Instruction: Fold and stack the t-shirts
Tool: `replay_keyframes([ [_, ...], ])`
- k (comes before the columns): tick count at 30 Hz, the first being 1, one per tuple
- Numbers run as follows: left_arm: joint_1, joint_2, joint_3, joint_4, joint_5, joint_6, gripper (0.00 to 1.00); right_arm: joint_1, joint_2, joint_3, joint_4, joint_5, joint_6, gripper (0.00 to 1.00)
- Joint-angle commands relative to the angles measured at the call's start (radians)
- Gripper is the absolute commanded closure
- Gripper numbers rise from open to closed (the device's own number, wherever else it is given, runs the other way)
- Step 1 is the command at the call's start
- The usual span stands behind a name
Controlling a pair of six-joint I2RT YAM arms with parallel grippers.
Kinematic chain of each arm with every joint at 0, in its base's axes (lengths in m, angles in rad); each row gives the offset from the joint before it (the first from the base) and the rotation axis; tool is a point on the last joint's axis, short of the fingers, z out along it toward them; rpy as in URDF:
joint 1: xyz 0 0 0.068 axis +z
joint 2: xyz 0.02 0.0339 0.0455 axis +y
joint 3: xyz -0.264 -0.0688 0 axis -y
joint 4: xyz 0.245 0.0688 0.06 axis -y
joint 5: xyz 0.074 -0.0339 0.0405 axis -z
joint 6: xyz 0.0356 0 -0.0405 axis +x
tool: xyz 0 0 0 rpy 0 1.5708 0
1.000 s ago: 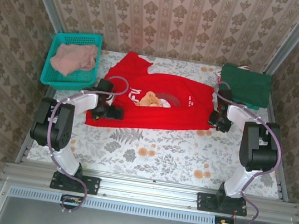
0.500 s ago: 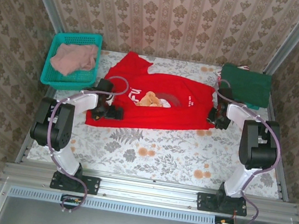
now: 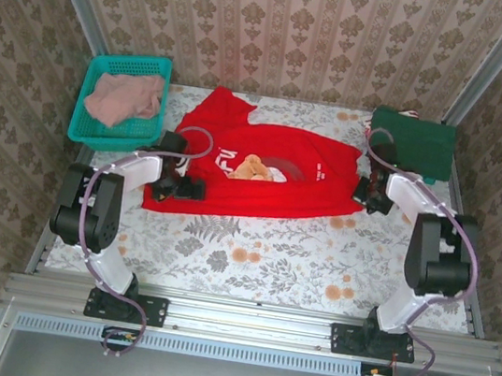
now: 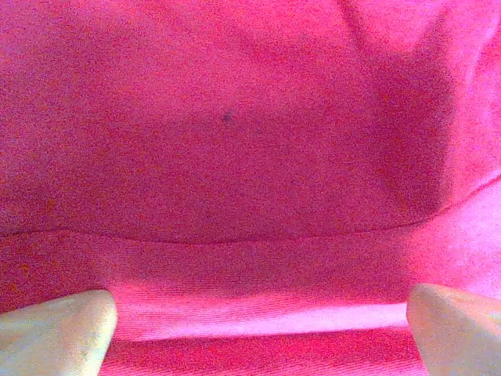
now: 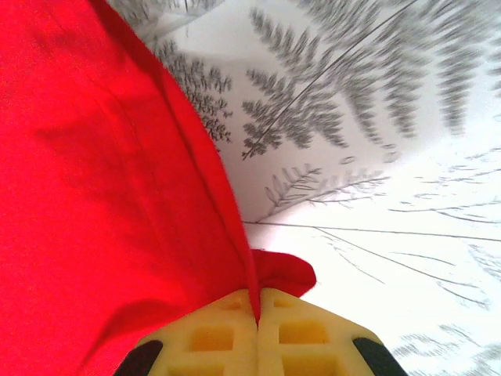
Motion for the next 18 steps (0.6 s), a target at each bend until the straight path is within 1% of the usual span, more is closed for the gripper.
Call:
replay_keyframes([
  [1,0.030,0.011,-0.025,-0.051,0.000,0.009,0.02,-0.024,-0.123,-0.007,-0.089,0.095,-0.023,1.00],
  [5,0.031,0.016,-0.024,-0.051,0.008,0.009,0.02,-0.040,-0.126,-0.066,-0.105,0.088,-0.017,1.00],
  [6,0.031,0.018,-0.022,-0.051,0.009,0.008,0.02,-0.045,-0.118,-0.087,-0.100,0.092,-0.013,0.93],
  [7,0.031,0.020,-0.022,-0.051,0.013,0.009,0.02,-0.053,-0.107,-0.101,-0.102,0.093,-0.006,0.77],
  [8,0.031,0.021,-0.022,-0.051,0.019,0.010,0.02,-0.058,-0.104,-0.107,-0.111,0.092,0.000,0.72],
  [9,0.031,0.022,-0.021,-0.051,0.022,0.011,0.02,-0.060,-0.110,-0.113,-0.111,0.097,-0.001,0.72],
  [10,0.032,0.021,-0.020,-0.051,0.023,0.011,0.02,-0.059,-0.129,-0.117,-0.116,0.107,0.002,0.67],
  [11,0.031,0.019,-0.020,-0.054,0.023,0.011,0.02,-0.059,-0.150,-0.118,-0.123,0.109,0.001,0.59],
  [12,0.031,0.018,-0.020,-0.056,0.023,0.011,0.02,-0.058,-0.180,-0.117,-0.132,0.100,0.001,0.49],
  [14,0.029,0.018,-0.019,-0.058,0.021,0.012,0.02,-0.042,-0.251,-0.134,-0.111,0.077,0.005,0.49],
  [16,0.028,0.020,-0.016,-0.064,0.015,0.011,0.02,-0.002,-0.319,-0.167,-0.047,0.008,0.015,0.47],
  [18,0.028,0.021,-0.014,-0.073,0.012,0.009,0.02,0.052,-0.310,-0.174,-0.006,0.000,0.029,0.47],
])
